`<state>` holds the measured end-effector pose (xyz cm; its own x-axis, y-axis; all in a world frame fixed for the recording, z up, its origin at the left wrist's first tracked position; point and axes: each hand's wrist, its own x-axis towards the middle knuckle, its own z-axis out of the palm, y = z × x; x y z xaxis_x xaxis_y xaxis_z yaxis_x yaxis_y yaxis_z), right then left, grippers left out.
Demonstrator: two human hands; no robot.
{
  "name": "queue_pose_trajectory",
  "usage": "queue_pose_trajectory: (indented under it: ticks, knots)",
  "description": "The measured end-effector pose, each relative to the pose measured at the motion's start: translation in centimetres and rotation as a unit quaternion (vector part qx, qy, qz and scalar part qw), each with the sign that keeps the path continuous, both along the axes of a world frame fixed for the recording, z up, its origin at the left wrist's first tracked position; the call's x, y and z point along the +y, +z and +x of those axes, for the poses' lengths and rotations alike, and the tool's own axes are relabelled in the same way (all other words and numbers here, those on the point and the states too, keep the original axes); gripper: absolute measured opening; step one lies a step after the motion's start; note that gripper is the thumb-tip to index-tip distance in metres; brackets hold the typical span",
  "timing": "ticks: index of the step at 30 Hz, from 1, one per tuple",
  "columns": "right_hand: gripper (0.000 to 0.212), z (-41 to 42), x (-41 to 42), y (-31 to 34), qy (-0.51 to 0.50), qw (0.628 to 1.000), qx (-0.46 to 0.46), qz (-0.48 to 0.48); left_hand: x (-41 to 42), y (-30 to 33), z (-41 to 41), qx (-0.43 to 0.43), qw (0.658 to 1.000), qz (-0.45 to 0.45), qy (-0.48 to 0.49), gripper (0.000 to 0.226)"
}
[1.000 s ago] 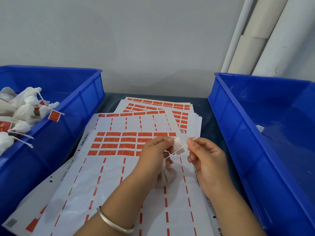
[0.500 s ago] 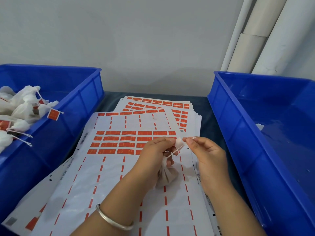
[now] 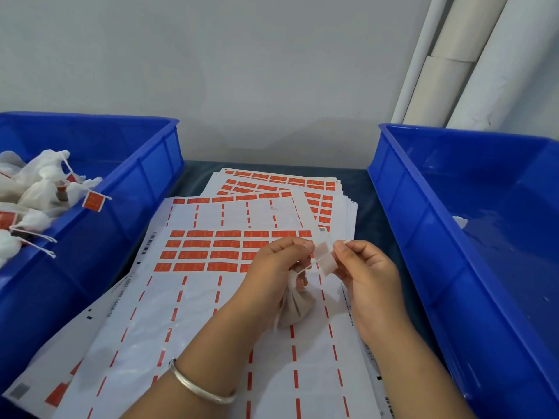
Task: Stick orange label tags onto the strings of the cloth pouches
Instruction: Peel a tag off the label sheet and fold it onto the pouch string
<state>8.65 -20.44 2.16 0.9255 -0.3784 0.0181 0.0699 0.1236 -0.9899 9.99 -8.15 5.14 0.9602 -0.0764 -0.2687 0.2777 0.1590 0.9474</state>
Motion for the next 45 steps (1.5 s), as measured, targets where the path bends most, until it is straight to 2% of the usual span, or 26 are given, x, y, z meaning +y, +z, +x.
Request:
queue_pose_trajectory:
  ticks: [5, 18, 22, 28, 32, 34, 38, 42, 45]
  knots:
    - [0.002, -0.1, 0.0, 0.2, 0.004, 0.999, 0.001, 0.037, -0.1, -0.1, -0.2, -0.026, 1.0, 0.002, -0.01, 0.019]
    - [0.007, -0.1, -0.3, 0.3, 0.027, 0.994, 0.017, 0.106, -0.1, -0.7, -0.4, -0.188, 0.966, 0.164, -0.073, 0.012]
    - [0.007, 0.0, -0.3, 0.4, 0.025, 0.993, 0.02, 0.11, -0.1, -1.0, -0.4, -0.213, 0.952, 0.206, -0.071, 0.019]
    - [0.007, 0.0, -0.3, 0.3, 0.009, 0.995, 0.027, 0.097, -0.2, -1.4, -0.4, -0.279, 0.91, 0.296, -0.083, 0.018]
    - [0.006, 0.1, -0.5, 0.3, 0.007, 0.992, 0.036, 0.12, -0.2, -2.1, -0.2, -0.308, 0.881, 0.345, -0.097, 0.02]
    - [0.007, 0.1, -0.6, 0.4, 0.027, 0.988, 0.042, 0.144, -0.2, -2.3, -0.1, -0.305, 0.884, 0.343, -0.09, 0.021]
    - [0.018, 0.1, -0.5, 0.5, 0.078, 0.982, 0.036, 0.17, -0.1, -2.4, 0.3, -0.284, 0.91, 0.295, -0.064, 0.015]
    - [0.03, 0.2, -0.4, 0.7, 0.095, 0.985, 0.016, 0.144, 0.0, -2.2, 0.4, -0.23, 0.953, 0.193, -0.04, 0.023]
    - [0.031, 0.3, -0.3, 0.6, 0.084, 0.992, 0.011, 0.091, 0.0, -2.2, 0.5, -0.187, 0.974, 0.126, -0.01, 0.018]
